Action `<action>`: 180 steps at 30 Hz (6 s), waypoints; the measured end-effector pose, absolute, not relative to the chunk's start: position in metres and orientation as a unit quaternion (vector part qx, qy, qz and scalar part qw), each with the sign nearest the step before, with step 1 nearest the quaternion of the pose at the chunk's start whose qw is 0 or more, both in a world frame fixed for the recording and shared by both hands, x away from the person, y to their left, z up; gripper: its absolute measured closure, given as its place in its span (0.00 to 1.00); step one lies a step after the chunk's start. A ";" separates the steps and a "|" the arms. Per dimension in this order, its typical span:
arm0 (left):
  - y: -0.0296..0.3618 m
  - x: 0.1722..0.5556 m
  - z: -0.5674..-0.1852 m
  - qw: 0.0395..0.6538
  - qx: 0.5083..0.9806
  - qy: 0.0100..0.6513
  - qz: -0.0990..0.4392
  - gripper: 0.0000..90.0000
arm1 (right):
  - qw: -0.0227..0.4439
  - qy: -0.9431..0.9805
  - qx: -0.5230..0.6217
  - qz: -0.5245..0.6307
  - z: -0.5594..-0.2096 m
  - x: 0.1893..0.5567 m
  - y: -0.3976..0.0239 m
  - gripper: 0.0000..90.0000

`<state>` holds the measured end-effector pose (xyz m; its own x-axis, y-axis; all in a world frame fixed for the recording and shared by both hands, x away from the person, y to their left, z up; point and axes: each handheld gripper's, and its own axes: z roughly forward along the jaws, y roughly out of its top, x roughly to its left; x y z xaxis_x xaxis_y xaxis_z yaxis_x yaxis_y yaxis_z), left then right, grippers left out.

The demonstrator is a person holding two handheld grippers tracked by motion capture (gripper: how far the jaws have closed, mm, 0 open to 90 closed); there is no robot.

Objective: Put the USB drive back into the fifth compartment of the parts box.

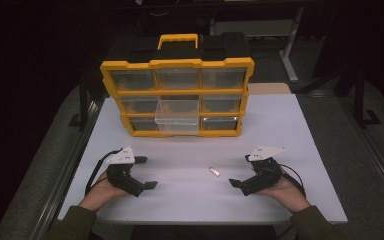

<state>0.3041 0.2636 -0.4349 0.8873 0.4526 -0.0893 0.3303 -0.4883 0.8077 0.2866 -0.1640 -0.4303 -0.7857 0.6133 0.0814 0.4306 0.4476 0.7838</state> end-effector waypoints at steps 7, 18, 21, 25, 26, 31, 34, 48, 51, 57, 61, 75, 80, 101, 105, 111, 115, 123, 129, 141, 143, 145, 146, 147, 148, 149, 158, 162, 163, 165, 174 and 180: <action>0.264 0.305 -0.435 0.452 0.860 0.228 0.067 0.00 | 0.104 0.845 0.309 0.424 -0.430 0.290 -0.161 0.00; 0.263 0.305 -0.435 0.453 0.859 0.229 0.065 0.00 | 0.103 0.846 0.308 0.423 -0.430 0.292 -0.159 0.00; 0.263 0.305 -0.436 0.452 0.861 0.227 0.065 0.00 | 0.102 0.847 0.308 0.422 -0.430 0.293 -0.158 0.00; 0.263 0.305 -0.436 0.451 0.861 0.227 0.064 0.00 | 0.101 0.846 0.309 0.422 -0.430 0.294 -0.158 0.00; 0.263 0.305 -0.436 0.452 0.860 0.228 0.064 0.00 | 0.101 0.846 0.310 0.421 -0.430 0.294 -0.158 0.00; 0.263 0.305 -0.436 0.452 0.860 0.228 0.064 0.00 | 0.101 0.846 0.310 0.421 -0.431 0.295 -0.158 0.00; 0.262 0.305 -0.436 0.452 0.860 0.228 0.063 0.00 | 0.099 0.847 0.310 0.420 -0.431 0.296 -0.157 0.00; 0.262 0.306 -0.437 0.451 0.861 0.228 0.062 0.00 | 0.099 0.846 0.314 0.419 -0.429 0.300 -0.156 0.00; 0.262 0.306 -0.436 0.451 0.861 0.228 0.062 0.00 | 0.097 0.846 0.314 0.419 -0.429 0.301 -0.155 0.00; 0.262 0.306 -0.436 0.452 0.860 0.228 0.061 0.00 | 0.095 0.846 0.313 0.420 -0.426 0.304 -0.152 0.00; 0.262 0.305 -0.436 0.452 0.860 0.228 0.062 0.00 | 0.096 0.847 0.311 0.421 -0.425 0.307 -0.150 0.00; 0.262 0.305 -0.436 0.452 0.860 0.228 0.061 0.00 | 0.088 0.849 0.303 0.424 -0.421 0.314 -0.139 0.00; 0.262 0.305 -0.436 0.452 0.860 0.228 0.061 0.00 | 0.088 0.850 0.298 0.424 -0.419 0.316 -0.134 0.00; 0.262 0.305 -0.436 0.453 0.860 0.227 0.061 0.00 | 0.087 0.857 0.282 0.423 -0.413 0.323 -0.116 0.00; 0.262 0.305 -0.436 0.453 0.860 0.228 0.061 0.00 | 0.084 0.858 0.278 0.423 -0.413 0.324 -0.111 0.00; 0.262 0.305 -0.436 0.453 0.860 0.227 0.061 0.00 | 0.084 0.860 0.275 0.421 -0.412 0.326 -0.106 0.00; 0.263 0.305 -0.436 0.454 0.859 0.227 0.061 0.00 | 0.086 0.861 0.270 0.422 -0.410 0.329 -0.100 0.00; 0.263 0.305 -0.436 0.454 0.860 0.226 0.061 0.00 | 0.089 0.863 0.266 0.421 -0.410 0.332 -0.093 0.00; 0.263 0.305 -0.436 0.455 0.859 0.227 0.062 0.00 | 0.089 0.865 0.265 0.418 -0.411 0.334 -0.089 0.00; 0.263 0.304 -0.435 0.454 0.859 0.225 0.063 0.00 | 0.087 0.874 0.265 0.397 -0.418 0.334 -0.085 0.00; 0.263 0.304 -0.435 0.454 0.860 0.225 0.063 0.00 | 0.086 0.876 0.264 0.394 -0.419 0.334 -0.085 0.00; 0.263 0.304 -0.435 0.454 0.860 0.225 0.063 0.00 | 0.085 0.877 0.266 0.392 -0.420 0.335 -0.085 0.00; 0.263 0.304 -0.435 0.454 0.860 0.224 0.063 0.00 | 0.085 0.877 0.266 0.390 -0.421 0.335 -0.085 0.00; 0.263 0.304 -0.435 0.453 0.860 0.225 0.064 0.00 | 0.085 0.877 0.266 0.390 -0.421 0.335 -0.085 0.00; 0.263 0.304 -0.436 0.453 0.860 0.225 0.064 0.00 | 0.085 0.878 0.266 0.388 -0.422 0.335 -0.086 0.00; 0.263 0.303 -0.436 0.453 0.860 0.225 0.065 0.00 | 0.085 0.879 0.267 0.387 -0.422 0.335 -0.086 0.00; 0.262 0.302 -0.436 0.453 0.861 0.223 0.065 0.00 | 0.082 0.882 0.266 0.379 -0.426 0.334 -0.086 0.00; 0.263 0.302 -0.436 0.452 0.861 0.223 0.065 0.00 | 0.080 0.885 0.266 0.373 -0.429 0.334 -0.087 0.00; 0.263 0.302 -0.436 0.452 0.861 0.223 0.065 0.00 | 0.080 0.885 0.266 0.373 -0.429 0.334 -0.087 0.00; 0.263 0.302 -0.436 0.452 0.861 0.223 0.065 0.00 | 0.078 0.887 0.267 0.370 -0.431 0.333 -0.087 0.00; 0.262 0.302 -0.436 0.451 0.862 0.223 0.064 0.00 | 0.073 0.890 0.268 0.362 -0.435 0.333 -0.088 0.00; 0.262 0.302 -0.436 0.451 0.862 0.223 0.064 0.00 | 0.074 0.893 0.268 0.353 -0.439 0.333 -0.089 0.00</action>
